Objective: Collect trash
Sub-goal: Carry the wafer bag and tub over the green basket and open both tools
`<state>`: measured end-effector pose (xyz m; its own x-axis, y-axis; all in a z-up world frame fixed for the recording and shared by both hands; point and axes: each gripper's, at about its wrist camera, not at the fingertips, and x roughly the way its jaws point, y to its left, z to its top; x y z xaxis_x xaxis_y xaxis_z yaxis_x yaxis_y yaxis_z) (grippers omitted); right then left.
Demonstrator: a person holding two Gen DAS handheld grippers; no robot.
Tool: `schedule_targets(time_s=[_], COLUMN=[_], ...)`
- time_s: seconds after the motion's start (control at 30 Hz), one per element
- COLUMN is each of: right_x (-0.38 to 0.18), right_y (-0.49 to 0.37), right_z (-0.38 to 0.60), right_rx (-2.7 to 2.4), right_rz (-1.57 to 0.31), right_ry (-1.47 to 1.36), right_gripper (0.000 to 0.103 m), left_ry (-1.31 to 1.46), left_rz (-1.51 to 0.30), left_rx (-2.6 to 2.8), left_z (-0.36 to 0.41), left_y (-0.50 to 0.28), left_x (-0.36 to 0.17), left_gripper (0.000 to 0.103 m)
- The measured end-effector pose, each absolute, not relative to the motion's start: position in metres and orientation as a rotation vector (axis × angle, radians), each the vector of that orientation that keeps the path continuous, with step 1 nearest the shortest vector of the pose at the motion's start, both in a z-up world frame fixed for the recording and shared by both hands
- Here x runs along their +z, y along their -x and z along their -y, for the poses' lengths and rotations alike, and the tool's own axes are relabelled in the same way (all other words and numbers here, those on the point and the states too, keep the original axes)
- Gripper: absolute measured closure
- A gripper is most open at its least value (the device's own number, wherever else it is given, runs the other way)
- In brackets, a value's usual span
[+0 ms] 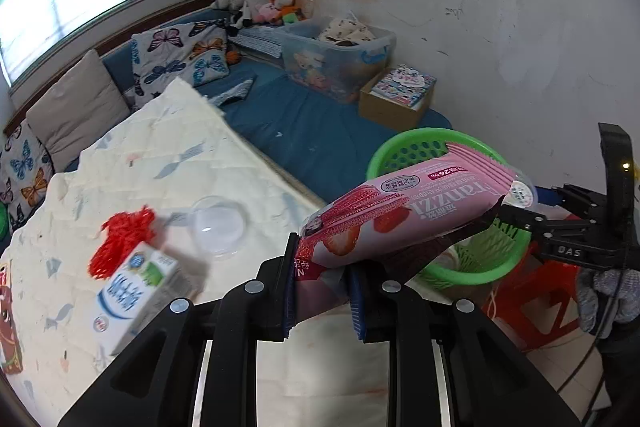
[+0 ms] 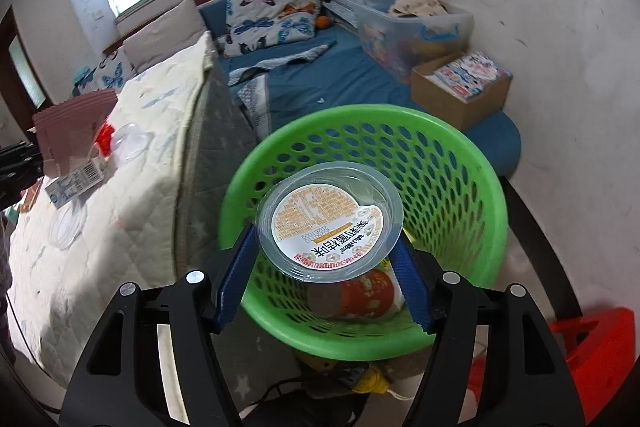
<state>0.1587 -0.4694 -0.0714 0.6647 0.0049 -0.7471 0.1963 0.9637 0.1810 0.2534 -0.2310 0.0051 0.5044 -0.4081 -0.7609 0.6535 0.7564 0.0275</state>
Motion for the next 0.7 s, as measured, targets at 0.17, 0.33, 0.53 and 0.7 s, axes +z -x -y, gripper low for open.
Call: schedule_targets(time_s=[0.17,0.33,0.53,0.7], right_x=[-0.074,-0.068,-0.056,-0.047], right_y=[-0.152,-0.140,-0.125,-0.111], right_z=[0.480,0.484,0.487,0.491], right_rx=[-0.129,-0.124,-0.118,-0.118], right_rz=[-0.828,-0.807,-0.774,-0.750], right_ry=[-0.273,-0.280,-0.280,-0.283], right_gripper=[0.029,0.028,0.025,0.024], left_ry=[-0.347,-0.358,-0.363,-0.354], left_rz=[-0.821,-0.829,-0.857,-0.895], left_rx=[-0.673,-0.690,-0.707,-0.710], left_z=[0.255,0.278,0.304,0.322], left_y=[-0.250,-0.247,-0.248,-0.251], left_x=[0.005,0.004,-0.006,-0.018], left_gripper=[0.081,0.081,0.081,0.081])
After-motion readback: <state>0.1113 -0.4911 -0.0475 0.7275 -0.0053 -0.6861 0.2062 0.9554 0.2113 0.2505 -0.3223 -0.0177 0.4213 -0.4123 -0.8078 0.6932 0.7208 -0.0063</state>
